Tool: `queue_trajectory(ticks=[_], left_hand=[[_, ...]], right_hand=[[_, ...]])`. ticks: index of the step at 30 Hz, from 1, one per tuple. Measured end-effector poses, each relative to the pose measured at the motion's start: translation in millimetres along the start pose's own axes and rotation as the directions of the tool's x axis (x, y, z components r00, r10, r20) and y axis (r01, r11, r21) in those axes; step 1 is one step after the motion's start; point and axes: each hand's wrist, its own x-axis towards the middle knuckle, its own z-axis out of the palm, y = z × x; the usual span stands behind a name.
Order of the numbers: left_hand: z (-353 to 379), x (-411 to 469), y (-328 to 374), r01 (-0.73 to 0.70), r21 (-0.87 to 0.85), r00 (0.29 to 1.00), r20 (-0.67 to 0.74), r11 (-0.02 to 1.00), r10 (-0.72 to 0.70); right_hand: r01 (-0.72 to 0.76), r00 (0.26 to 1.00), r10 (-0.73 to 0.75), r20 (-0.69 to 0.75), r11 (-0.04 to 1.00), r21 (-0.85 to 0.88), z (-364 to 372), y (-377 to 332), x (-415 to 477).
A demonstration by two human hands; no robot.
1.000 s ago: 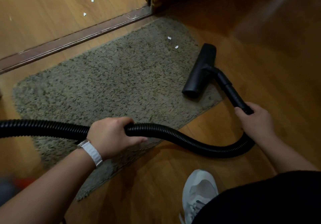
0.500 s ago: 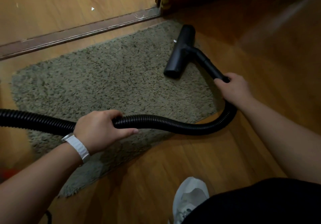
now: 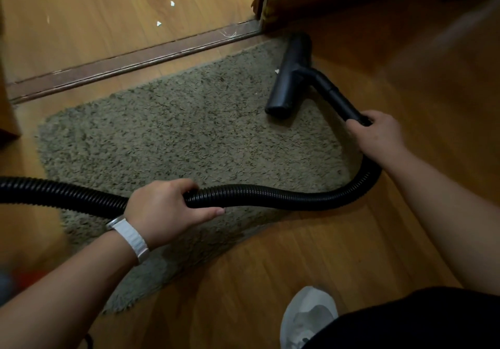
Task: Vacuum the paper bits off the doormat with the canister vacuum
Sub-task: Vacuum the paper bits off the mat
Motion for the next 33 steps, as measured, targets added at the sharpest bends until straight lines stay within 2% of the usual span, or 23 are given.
queue_trajectory(ticks=[3, 6, 14, 17, 21, 28, 33], left_hand=[[-2.4, 0.0, 0.6, 0.006, -0.036, 1.000, -0.020, 0.999, -0.007], [-1.2, -0.3, 0.4, -0.003, -0.023, 1.000, -0.020, 1.000, 0.003], [3.9, -3.7, -7.8, 0.000, 0.061, 0.999, 0.033, 0.998, -0.002], [5.2, -4.2, -13.4, -0.002, 0.055, 1.000, 0.015, 0.998, 0.002], [5.1, -4.6, -15.3, 0.008, 0.041, 1.000, 0.016, 0.999, -0.008], [7.1, -1.9, -17.0, -0.033, 0.031, 0.999, -0.025, 0.999, 0.034], [8.5, -1.3, -17.3, -0.041, 0.035, 0.999, -0.033, 0.999, 0.042]], right_hand=[[-0.069, 0.997, 0.069, -0.017, 0.998, 0.008, -4.7, 4.6, 2.4], [-0.059, 0.998, 0.060, 0.016, 0.998, -0.020, -2.8, 0.5, 5.6], [0.230, 0.964, -0.201, 0.173, 0.959, -0.166, 27.9, -45.8, 8.7], [0.275, 0.952, -0.238, 0.192, 0.942, -0.192, 30.9, -56.2, 11.7], [0.241, 0.963, -0.213, 0.165, 0.955, -0.172, 24.4, -50.8, 13.3], [0.095, 0.995, -0.091, 0.048, 0.992, -0.081, -0.9, -9.9, 9.3], [0.034, 0.998, -0.030, 0.056, 0.996, -0.085, -1.6, -5.0, 10.3]])
